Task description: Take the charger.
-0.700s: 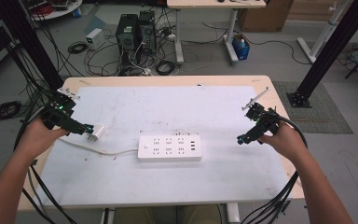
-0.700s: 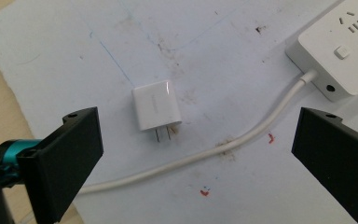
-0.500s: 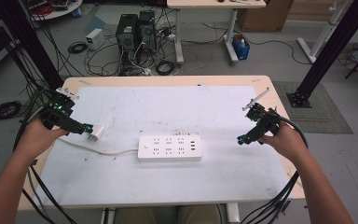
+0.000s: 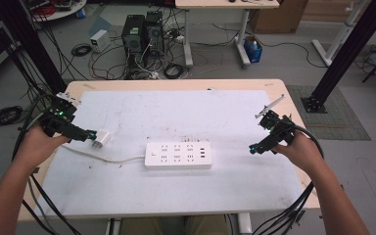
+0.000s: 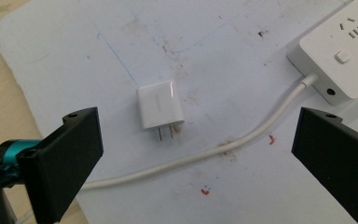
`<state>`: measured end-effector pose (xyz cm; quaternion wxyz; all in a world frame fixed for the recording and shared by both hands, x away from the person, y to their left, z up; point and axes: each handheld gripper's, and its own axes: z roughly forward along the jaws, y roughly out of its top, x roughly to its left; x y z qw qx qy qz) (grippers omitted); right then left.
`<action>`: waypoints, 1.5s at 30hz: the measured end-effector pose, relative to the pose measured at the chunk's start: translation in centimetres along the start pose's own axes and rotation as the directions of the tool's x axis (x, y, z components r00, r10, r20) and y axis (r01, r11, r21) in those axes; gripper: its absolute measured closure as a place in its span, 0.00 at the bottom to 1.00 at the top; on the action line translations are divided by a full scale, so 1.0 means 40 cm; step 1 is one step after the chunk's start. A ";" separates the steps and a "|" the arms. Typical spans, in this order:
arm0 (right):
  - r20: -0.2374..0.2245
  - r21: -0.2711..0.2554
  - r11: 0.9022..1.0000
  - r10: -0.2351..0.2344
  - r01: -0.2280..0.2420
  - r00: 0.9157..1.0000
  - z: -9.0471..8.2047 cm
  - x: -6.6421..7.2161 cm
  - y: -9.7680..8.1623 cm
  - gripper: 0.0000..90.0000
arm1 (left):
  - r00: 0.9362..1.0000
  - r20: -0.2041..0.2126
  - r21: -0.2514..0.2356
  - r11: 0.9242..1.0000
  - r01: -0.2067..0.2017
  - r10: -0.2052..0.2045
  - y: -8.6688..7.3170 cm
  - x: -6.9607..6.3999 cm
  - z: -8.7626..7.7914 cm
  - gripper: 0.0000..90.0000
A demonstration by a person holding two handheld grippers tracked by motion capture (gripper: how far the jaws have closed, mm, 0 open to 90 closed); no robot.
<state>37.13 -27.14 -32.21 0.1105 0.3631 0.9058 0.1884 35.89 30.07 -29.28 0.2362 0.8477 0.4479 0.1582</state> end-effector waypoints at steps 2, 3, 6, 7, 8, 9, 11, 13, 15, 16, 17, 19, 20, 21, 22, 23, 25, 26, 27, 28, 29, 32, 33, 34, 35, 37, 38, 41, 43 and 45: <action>0.003 -0.002 1.000 -0.001 0.001 1.000 0.001 -0.001 -0.001 0.01 | 1.000 0.001 0.002 1.000 -0.002 0.002 0.000 0.001 0.000 0.02; 0.003 -0.001 1.000 -0.001 0.001 1.000 0.001 0.000 0.000 0.01 | 1.000 0.001 0.002 1.000 -0.002 0.002 0.000 0.001 0.000 0.02; 0.000 0.001 1.000 -0.005 0.005 1.000 0.003 0.001 0.001 0.01 | 1.000 0.002 0.002 1.000 -0.004 0.004 0.002 0.001 0.001 0.02; 0.001 0.002 1.000 -0.008 0.008 1.000 0.004 0.001 0.001 0.01 | 1.000 0.002 0.002 1.000 -0.007 0.007 0.003 0.001 0.002 0.02; 0.001 0.002 1.000 -0.008 0.008 1.000 0.004 0.001 0.001 0.01 | 1.000 0.002 0.002 1.000 -0.007 0.007 0.003 0.001 0.002 0.02; -0.001 0.003 1.000 -0.006 0.006 1.000 0.004 0.001 0.002 0.01 | 1.000 0.001 -0.001 1.000 -0.006 0.006 0.005 0.001 0.002 0.02; -0.001 0.001 1.000 -0.004 0.004 1.000 0.005 0.000 0.004 0.01 | 1.000 0.001 -0.001 1.000 -0.005 0.005 0.006 0.002 0.002 0.02; 0.000 -0.002 1.000 -0.008 0.008 1.000 0.005 0.000 0.005 0.01 | 1.000 0.001 0.000 1.000 -0.008 0.008 0.006 0.003 0.004 0.02; 0.001 0.003 1.000 -0.009 0.009 1.000 0.005 0.002 0.005 0.01 | 1.000 0.000 0.000 1.000 -0.008 0.008 0.007 0.004 0.006 0.02; 0.001 0.003 1.000 -0.010 0.010 1.000 0.006 0.002 0.005 0.01 | 1.000 -0.001 -0.001 1.000 -0.007 0.007 0.007 0.005 0.008 0.02; 0.001 0.003 1.000 -0.010 0.010 1.000 0.006 0.002 0.005 0.01 | 1.000 -0.003 0.000 1.000 -0.008 0.008 0.009 0.007 0.010 0.02; -0.001 0.001 1.000 -0.010 0.010 1.000 0.005 0.001 0.005 0.01 | 1.000 -0.010 0.003 1.000 -0.005 0.005 0.014 0.012 0.020 0.02; -0.001 0.001 1.000 -0.010 0.010 1.000 0.005 0.001 0.005 0.01 | 1.000 -0.010 0.003 1.000 -0.005 0.005 0.014 0.012 0.020 0.02; 0.002 0.004 1.000 -0.006 0.006 1.000 0.003 -0.001 0.004 0.01 | 1.000 -0.013 0.010 1.000 0.007 -0.007 0.019 0.020 0.034 0.02; 0.002 0.004 1.000 -0.006 0.006 1.000 0.003 -0.001 0.004 0.01 | 1.000 -0.015 0.012 1.000 0.014 -0.014 0.022 0.026 0.043 0.02; 0.003 0.005 1.000 -0.002 0.001 1.000 0.003 -0.001 0.003 0.01 | 1.000 -0.016 0.017 1.000 0.023 -0.023 0.025 0.031 0.054 0.02; 0.003 0.005 1.000 -0.001 0.001 1.000 0.002 -0.001 0.003 0.01 | 0.999 -0.020 0.025 0.999 0.039 -0.038 0.032 0.041 0.079 0.02; 0.006 0.005 1.000 0.002 -0.002 1.000 0.002 -0.002 0.002 0.01 | 0.999 -0.014 0.031 0.999 0.040 -0.039 0.035 0.044 0.092 0.02; 0.006 0.005 1.000 0.002 -0.002 1.000 0.002 -0.002 0.002 0.01 | 0.999 -0.010 0.038 0.998 0.042 -0.041 0.038 0.046 0.105 0.02; 0.006 0.005 1.000 0.001 -0.001 1.000 0.001 -0.003 0.001 0.01 | 0.999 -0.005 0.043 0.998 0.041 -0.041 0.040 0.047 0.119 0.02; 0.006 0.006 1.000 0.005 -0.005 1.000 0.001 -0.003 0.001 0.01 | 0.999 0.002 0.048 0.998 0.040 -0.040 0.042 0.048 0.131 0.02; 0.007 0.008 1.000 0.008 -0.008 1.000 0.002 -0.005 0.001 0.01 | 0.999 0.012 0.068 0.996 0.053 -0.053 0.042 0.052 0.165 0.02; 0.009 0.008 1.000 0.010 -0.010 1.000 0.003 -0.006 0.001 0.01 | 0.998 0.014 0.077 0.996 0.053 -0.055 0.040 0.056 0.180 0.02; 0.010 0.008 1.000 0.010 -0.011 1.000 0.003 -0.006 0.001 0.01 | 0.998 0.016 0.079 0.995 0.062 -0.064 0.036 0.060 0.194 0.02; 0.010 0.010 1.000 0.011 -0.011 1.000 0.004 -0.005 0.002 0.01 | 0.997 0.016 0.080 0.994 0.071 -0.072 0.033 0.062 0.203 0.02; 0.010 0.010 1.000 0.004 -0.004 1.000 0.005 -0.003 0.002 0.01 | 0.997 0.018 0.085 0.993 0.079 -0.081 0.025 0.071 0.226 0.02; 0.010 0.010 1.000 0.004 -0.004 1.000 0.005 -0.003 0.002 0.01 | 0.997 0.018 0.085 0.993 0.079 -0.081 0.025 0.071 0.226 0.02; 0.008 0.009 1.000 0.001 -0.001 1.000 0.003 -0.001 0.002 0.01 | 0.994 0.032 0.104 0.989 0.101 -0.105 0.003 0.089 0.269 0.02; 0.009 0.010 1.000 0.003 -0.003 1.000 0.001 0.000 0.002 0.01 | 0.993 0.034 0.105 0.989 0.106 -0.110 -0.001 0.090 0.277 0.02; 0.009 0.006 1.000 0.001 -0.001 1.000 0.000 -0.001 0.001 0.01 | 0.992 0.035 0.110 0.987 0.114 -0.118 -0.006 0.091 0.287 0.02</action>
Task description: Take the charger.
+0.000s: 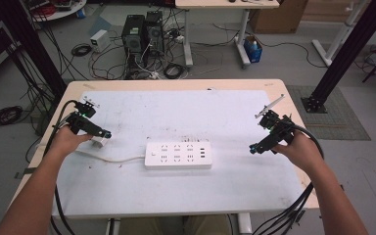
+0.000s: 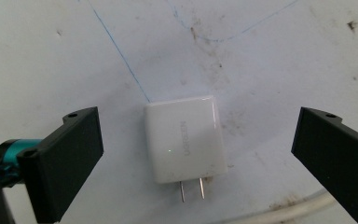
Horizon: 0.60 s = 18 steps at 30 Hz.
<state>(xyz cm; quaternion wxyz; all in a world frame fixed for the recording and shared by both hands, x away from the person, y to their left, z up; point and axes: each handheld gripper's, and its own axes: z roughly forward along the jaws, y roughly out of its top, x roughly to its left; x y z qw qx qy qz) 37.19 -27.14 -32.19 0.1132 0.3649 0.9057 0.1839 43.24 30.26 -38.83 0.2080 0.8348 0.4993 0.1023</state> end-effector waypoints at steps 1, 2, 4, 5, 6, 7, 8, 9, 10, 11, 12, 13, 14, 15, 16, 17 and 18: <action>0.001 0.001 1.000 0.003 -0.003 1.000 -0.002 -0.003 -0.001 0.01 | 1.000 0.001 0.012 1.000 0.006 -0.006 -0.003 0.002 0.013 0.02; 0.001 -0.001 1.000 0.012 -0.012 1.000 -0.002 -0.006 -0.003 0.01 | 1.000 0.005 0.017 1.000 0.010 -0.010 -0.006 0.004 0.019 0.03; 0.002 -0.001 1.000 0.013 -0.013 1.000 -0.002 -0.007 -0.004 0.01 | 1.000 0.012 0.022 1.000 0.015 -0.016 -0.010 0.004 0.029 0.08; 0.002 -0.001 1.000 0.013 -0.013 1.000 -0.002 -0.007 -0.004 0.01 | 1.000 0.012 0.022 1.000 0.015 -0.016 -0.010 0.004 0.029 0.09; -0.001 0.004 1.000 0.009 -0.009 1.000 -0.002 -0.007 -0.005 0.01 | 1.000 0.006 0.031 0.999 0.021 -0.021 -0.014 0.006 0.041 0.09; -0.001 0.004 1.000 0.009 -0.009 1.000 -0.002 -0.007 -0.005 0.01 | 1.000 -0.005 0.040 0.999 0.017 -0.017 -0.016 0.006 0.047 0.09; -0.001 0.007 1.000 0.008 -0.008 1.000 -0.001 -0.007 -0.005 0.01 | 1.000 -0.010 0.042 0.999 0.022 -0.022 -0.018 0.006 0.053 0.09; -0.002 0.009 1.000 0.008 -0.008 1.000 -0.001 -0.007 -0.005 0.01 | 0.999 -0.010 0.043 0.999 0.031 -0.030 -0.021 0.006 0.057 0.08; -0.001 0.009 1.000 0.006 -0.006 1.000 0.000 -0.008 -0.005 0.01 | 0.999 -0.012 0.047 0.998 0.033 -0.032 -0.023 0.006 0.062 0.09; -0.001 0.011 1.000 0.007 -0.007 1.000 0.001 -0.008 -0.004 0.01 | 0.999 -0.018 0.051 0.998 0.032 -0.031 -0.024 0.006 0.066 0.09; 0.001 0.011 1.000 0.006 -0.006 1.000 0.001 -0.008 -0.004 0.01 | 0.999 -0.019 0.057 0.998 0.029 -0.028 -0.026 0.006 0.068 0.09; -0.003 0.010 1.000 0.001 -0.001 1.000 0.002 -0.009 -0.003 0.01 | 1.000 -0.012 0.053 0.998 0.028 -0.027 -0.027 0.005 0.070 0.17; -0.003 0.010 1.000 0.002 -0.002 1.000 0.003 -0.008 -0.002 0.01 | 1.000 -0.011 0.051 0.998 0.029 -0.028 -0.028 0.005 0.071 0.17; -0.003 0.011 1.000 0.001 -0.001 1.000 0.004 -0.008 -0.002 0.01 | 1.000 -0.015 0.052 0.998 0.025 -0.024 -0.028 0.006 0.072 0.17; -0.002 0.013 1.000 0.000 0.000 1.000 0.004 -0.008 -0.002 0.01 | 1.000 -0.016 0.055 0.998 0.028 -0.027 -0.027 0.005 0.073 0.17; -0.002 0.013 1.000 0.000 0.000 1.000 0.004 -0.008 -0.002 0.01 | 1.000 -0.016 0.055 0.998 0.028 -0.027 -0.027 0.005 0.073 0.17; -0.003 0.014 1.000 -0.001 0.001 1.000 0.005 -0.008 -0.001 0.01 | 0.999 -0.022 0.053 0.998 0.034 -0.033 -0.027 0.005 0.076 0.17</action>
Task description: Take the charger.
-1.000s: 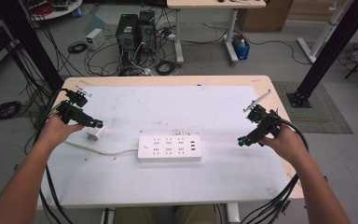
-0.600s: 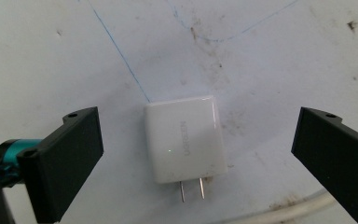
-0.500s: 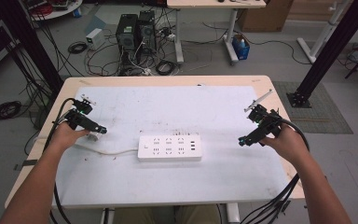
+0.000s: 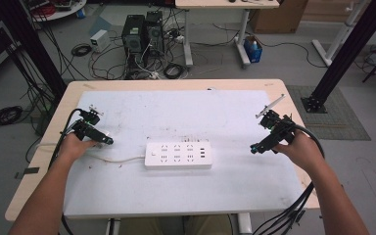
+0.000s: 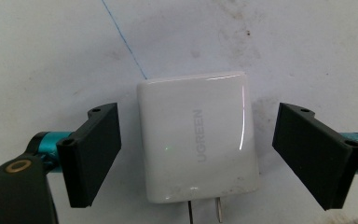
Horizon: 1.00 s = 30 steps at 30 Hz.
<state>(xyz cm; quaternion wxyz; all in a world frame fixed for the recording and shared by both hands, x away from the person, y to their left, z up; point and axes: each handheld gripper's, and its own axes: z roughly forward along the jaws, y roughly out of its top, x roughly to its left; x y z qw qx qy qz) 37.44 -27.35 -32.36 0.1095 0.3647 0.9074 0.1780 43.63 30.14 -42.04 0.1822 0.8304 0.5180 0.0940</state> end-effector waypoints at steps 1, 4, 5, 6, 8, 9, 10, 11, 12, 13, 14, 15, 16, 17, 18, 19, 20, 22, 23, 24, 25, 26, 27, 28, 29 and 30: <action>-0.001 0.000 1.000 0.001 -0.001 1.000 0.000 -0.001 0.000 0.01 | 1.000 0.004 0.002 1.000 -0.005 0.005 0.000 0.001 0.000 0.18; -0.004 -0.004 1.000 0.003 -0.003 1.000 0.000 -0.002 -0.001 0.01 | 1.000 0.006 0.002 1.000 -0.018 0.018 0.001 -0.001 -0.001 0.25; -0.005 -0.005 1.000 0.001 -0.001 1.000 0.000 -0.004 -0.001 0.01 | 1.000 0.004 0.006 1.000 -0.020 0.020 0.001 -0.001 0.000 0.25; -0.005 -0.005 1.000 0.001 -0.001 1.000 0.000 -0.004 -0.001 0.01 | 1.000 0.003 0.008 1.000 -0.020 0.020 0.001 -0.001 0.001 0.25; -0.004 -0.003 1.000 0.001 -0.001 1.000 0.000 -0.003 -0.001 0.01 | 1.000 -0.004 0.009 1.000 -0.023 0.023 0.001 -0.001 0.000 0.26; -0.004 -0.002 1.000 -0.001 0.001 1.000 0.001 -0.003 -0.001 0.01 | 1.000 -0.012 0.008 1.000 -0.025 0.025 0.000 -0.001 -0.001 0.28; -0.004 -0.001 1.000 -0.001 0.001 1.000 0.002 -0.003 -0.001 0.01 | 1.000 -0.012 0.000 1.000 -0.024 0.024 -0.001 0.001 -0.004 0.31; -0.004 0.000 1.000 -0.002 0.002 1.000 0.003 -0.003 -0.002 0.01 | 1.000 -0.011 -0.005 1.000 -0.027 0.027 -0.002 0.002 -0.007 0.36; -0.004 0.000 1.000 -0.003 0.003 1.000 0.004 -0.003 -0.002 0.01 | 0.999 -0.008 -0.006 0.999 -0.032 0.032 -0.002 0.002 -0.008 0.41; -0.003 0.002 1.000 -0.002 0.002 1.000 0.005 -0.004 -0.002 0.01 | 0.999 -0.008 -0.002 0.999 -0.035 0.035 -0.002 0.001 -0.008 0.41; -0.003 0.004 1.000 0.001 -0.001 1.000 0.006 -0.004 -0.002 0.01 | 0.999 -0.013 -0.003 0.999 -0.040 0.039 -0.001 0.000 -0.007 0.42; -0.003 0.004 1.000 0.001 -0.001 1.000 0.006 -0.004 -0.002 0.01 | 0.999 -0.015 -0.003 0.999 -0.041 0.041 -0.001 -0.002 -0.007 0.42; -0.002 0.004 1.000 -0.001 0.001 1.000 0.006 -0.005 -0.002 0.01 | 0.999 -0.012 -0.004 0.999 -0.041 0.041 -0.001 -0.003 -0.007 0.43; -0.003 0.005 1.000 0.001 0.000 1.000 0.007 -0.005 -0.002 0.01 | 0.999 -0.013 -0.004 0.999 -0.039 0.039 -0.002 -0.003 -0.007 0.43; -0.004 0.005 1.000 0.002 -0.002 1.000 0.008 -0.004 -0.002 0.01 | 0.999 -0.012 -0.002 0.999 -0.043 0.043 -0.001 -0.003 -0.008 0.44; -0.002 0.006 1.000 0.001 -0.001 1.000 0.008 -0.004 -0.002 0.01 | 0.999 -0.010 -0.003 0.999 -0.047 0.047 -0.002 -0.004 -0.009 0.44; -0.002 0.008 1.000 0.000 0.000 1.000 0.007 -0.003 -0.003 0.01 | 0.999 -0.014 -0.002 0.999 -0.052 0.052 -0.002 -0.004 -0.010 0.45; -0.001 0.005 1.000 0.000 0.000 1.000 0.007 -0.004 -0.003 0.01 | 0.999 -0.012 -0.006 0.999 -0.049 0.049 -0.003 -0.004 -0.012 0.47; -0.002 0.004 1.000 0.001 -0.001 1.000 0.007 -0.004 -0.003 0.01 | 0.999 -0.016 -0.028 0.998 -0.049 0.049 -0.005 -0.002 -0.020 0.47; -0.003 0.005 1.000 0.007 -0.007 1.000 0.006 -0.005 -0.003 0.01 | 0.999 -0.004 -0.042 0.998 -0.045 0.045 -0.005 -0.001 -0.026 0.47; -0.002 0.005 1.000 0.006 -0.006 1.000 0.006 -0.006 -0.003 0.01 | 0.999 0.003 -0.060 0.997 -0.043 0.043 -0.005 -0.001 -0.033 0.47; -0.002 0.006 1.000 0.006 -0.006 1.000 0.006 -0.006 -0.003 0.01 | 0.999 0.010 -0.074 0.996 -0.045 0.046 -0.005 -0.002 -0.040 0.47; -0.002 0.006 1.000 0.006 -0.006 1.000 0.006 -0.006 -0.003 0.01 | 0.999 0.014 -0.089 0.995 -0.045 0.046 -0.005 -0.003 -0.047 0.47; -0.001 0.005 1.000 0.004 -0.004 1.000 0.006 -0.006 -0.003 0.01 | 0.999 0.016 -0.098 0.994 -0.047 0.049 -0.006 -0.004 -0.053 0.47; -0.001 0.005 1.000 0.004 -0.004 1.000 0.006 -0.006 -0.003 0.01 | 0.999 0.016 -0.098 0.994 -0.047 0.049 -0.006 -0.004 -0.053 0.47; -0.002 0.005 1.000 0.006 -0.006 1.000 0.006 -0.006 -0.003 0.01 | 0.998 0.021 -0.117 0.992 -0.054 0.057 -0.006 -0.007 -0.066 0.47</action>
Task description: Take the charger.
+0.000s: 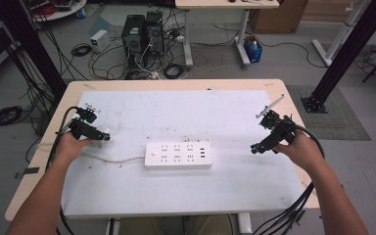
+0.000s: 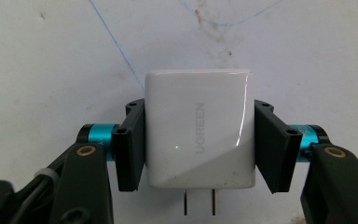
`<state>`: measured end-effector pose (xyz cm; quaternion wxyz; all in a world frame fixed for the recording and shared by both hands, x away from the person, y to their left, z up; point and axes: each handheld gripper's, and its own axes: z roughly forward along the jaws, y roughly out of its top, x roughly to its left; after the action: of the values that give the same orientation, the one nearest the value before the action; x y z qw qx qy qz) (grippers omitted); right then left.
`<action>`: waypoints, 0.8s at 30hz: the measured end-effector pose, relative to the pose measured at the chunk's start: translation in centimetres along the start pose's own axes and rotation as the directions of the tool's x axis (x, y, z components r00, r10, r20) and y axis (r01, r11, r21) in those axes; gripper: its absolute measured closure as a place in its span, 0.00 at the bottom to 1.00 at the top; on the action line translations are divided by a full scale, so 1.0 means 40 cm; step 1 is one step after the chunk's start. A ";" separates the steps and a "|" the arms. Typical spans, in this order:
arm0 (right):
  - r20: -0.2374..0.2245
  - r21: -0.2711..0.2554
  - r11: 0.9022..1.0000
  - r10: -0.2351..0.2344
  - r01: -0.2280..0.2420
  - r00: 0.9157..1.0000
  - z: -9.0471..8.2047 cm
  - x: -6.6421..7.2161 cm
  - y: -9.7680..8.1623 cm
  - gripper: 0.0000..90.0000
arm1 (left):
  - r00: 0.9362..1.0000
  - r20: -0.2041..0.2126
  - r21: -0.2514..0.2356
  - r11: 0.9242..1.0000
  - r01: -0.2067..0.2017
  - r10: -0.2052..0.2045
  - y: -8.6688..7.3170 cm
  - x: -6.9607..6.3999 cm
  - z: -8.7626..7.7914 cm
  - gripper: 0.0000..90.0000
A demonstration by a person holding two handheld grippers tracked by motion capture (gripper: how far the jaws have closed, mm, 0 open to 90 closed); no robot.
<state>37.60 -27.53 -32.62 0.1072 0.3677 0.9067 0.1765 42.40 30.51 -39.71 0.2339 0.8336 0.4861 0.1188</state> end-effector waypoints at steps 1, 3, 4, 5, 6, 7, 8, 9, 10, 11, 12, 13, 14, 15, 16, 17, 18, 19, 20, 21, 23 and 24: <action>-0.001 -0.002 1.000 -0.002 0.002 1.000 0.000 0.000 0.001 0.01 | 1.000 0.001 -0.014 1.000 -0.002 0.002 0.001 -0.002 -0.007 0.47; 0.000 -0.003 1.000 -0.002 0.002 1.000 0.000 0.002 0.001 0.01 | 1.000 0.007 -0.027 1.000 -0.003 0.004 0.003 -0.005 -0.015 0.47; 0.000 -0.002 1.000 -0.004 0.004 1.000 -0.001 0.002 0.001 0.01 | 1.000 0.007 -0.027 1.000 -0.003 0.004 0.003 -0.005 -0.015 0.47; 0.001 -0.001 1.000 -0.006 0.006 1.000 -0.001 0.005 0.001 0.01 | 1.000 0.006 -0.067 0.997 -0.030 0.030 0.012 -0.018 -0.050 0.47; 0.001 0.001 1.000 -0.004 0.004 1.000 -0.002 0.007 0.002 0.01 | 0.999 0.005 -0.079 0.996 -0.036 0.036 0.014 -0.021 -0.059 0.47; 0.001 0.000 1.000 -0.003 0.003 1.000 -0.002 0.007 0.002 0.01 | 0.999 0.004 -0.086 0.995 -0.044 0.045 0.017 -0.023 -0.069 0.47; 0.000 -0.002 1.000 -0.008 0.008 1.000 -0.002 0.007 0.002 0.01 | 0.999 0.004 -0.094 0.994 -0.047 0.048 0.020 -0.027 -0.078 0.47; 0.001 -0.003 1.000 -0.008 0.008 1.000 -0.003 0.008 0.002 0.01 | 0.999 0.002 -0.103 0.993 -0.054 0.054 0.023 -0.031 -0.087 0.47; 0.001 -0.004 1.000 -0.005 0.005 1.000 -0.003 0.009 0.003 0.01 | 0.998 0.003 -0.110 0.992 -0.064 0.065 0.026 -0.033 -0.098 0.47; 0.001 -0.004 1.000 -0.005 0.005 1.000 -0.003 0.009 0.003 0.01 | 0.998 0.003 -0.110 0.992 -0.064 0.065 0.026 -0.033 -0.098 0.47; 0.003 -0.003 1.000 -0.005 0.005 1.000 -0.003 0.010 0.003 0.01 | 0.997 -0.001 -0.120 0.990 -0.076 0.076 0.030 -0.036 -0.110 0.47; 0.003 -0.003 1.000 -0.005 0.005 1.000 -0.003 0.010 0.003 0.01 | 0.997 -0.001 -0.120 0.990 -0.076 0.076 0.030 -0.036 -0.110 0.47; 0.003 -0.006 1.000 -0.009 0.009 1.000 -0.004 0.010 0.003 0.01 | 0.996 -0.003 -0.131 0.988 -0.087 0.088 0.036 -0.040 -0.126 0.47; 0.003 -0.006 1.000 -0.012 0.012 1.000 -0.005 0.014 0.003 0.01 | 0.995 -0.004 -0.139 0.986 -0.096 0.097 0.040 -0.044 -0.138 0.47; 0.003 -0.008 1.000 -0.016 0.016 1.000 -0.006 0.017 0.003 0.01 | 0.995 -0.006 -0.143 0.985 -0.102 0.102 0.042 -0.048 -0.144 0.47; 0.003 -0.007 1.000 -0.016 0.016 1.000 -0.007 0.018 0.003 0.01 | 0.994 -0.004 -0.147 0.983 -0.109 0.110 0.045 -0.052 -0.152 0.47; 0.003 -0.010 1.000 -0.019 0.019 1.000 -0.007 0.020 0.003 0.01 | 0.993 -0.002 -0.150 0.982 -0.117 0.118 0.048 -0.058 -0.160 0.47; 0.003 -0.010 1.000 -0.021 0.021 1.000 -0.008 0.021 0.002 0.01 | 0.992 -0.004 -0.154 0.980 -0.127 0.128 0.051 -0.064 -0.167 0.47; 0.002 -0.012 1.000 -0.021 0.021 1.000 -0.008 0.021 0.002 0.01 | 0.990 -0.001 -0.158 0.978 -0.137 0.139 0.053 -0.070 -0.173 0.47; 0.003 -0.014 1.000 -0.021 0.021 1.000 -0.009 0.022 0.002 0.01 | 0.989 0.000 -0.165 0.976 -0.143 0.145 0.056 -0.079 -0.180 0.47; 0.003 -0.018 1.000 -0.022 0.022 1.000 -0.008 0.022 0.002 0.01 | 0.987 0.000 -0.172 0.972 -0.160 0.162 0.059 -0.091 -0.191 0.47; 0.002 -0.019 0.999 -0.028 0.028 1.000 -0.008 0.026 0.002 0.01 | 0.985 0.002 -0.175 0.970 -0.170 0.172 0.060 -0.097 -0.196 0.47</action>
<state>36.83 -26.82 -32.34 0.1140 0.3542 0.9099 0.1834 38.94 28.28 -31.63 0.2989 0.8497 0.3983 0.1734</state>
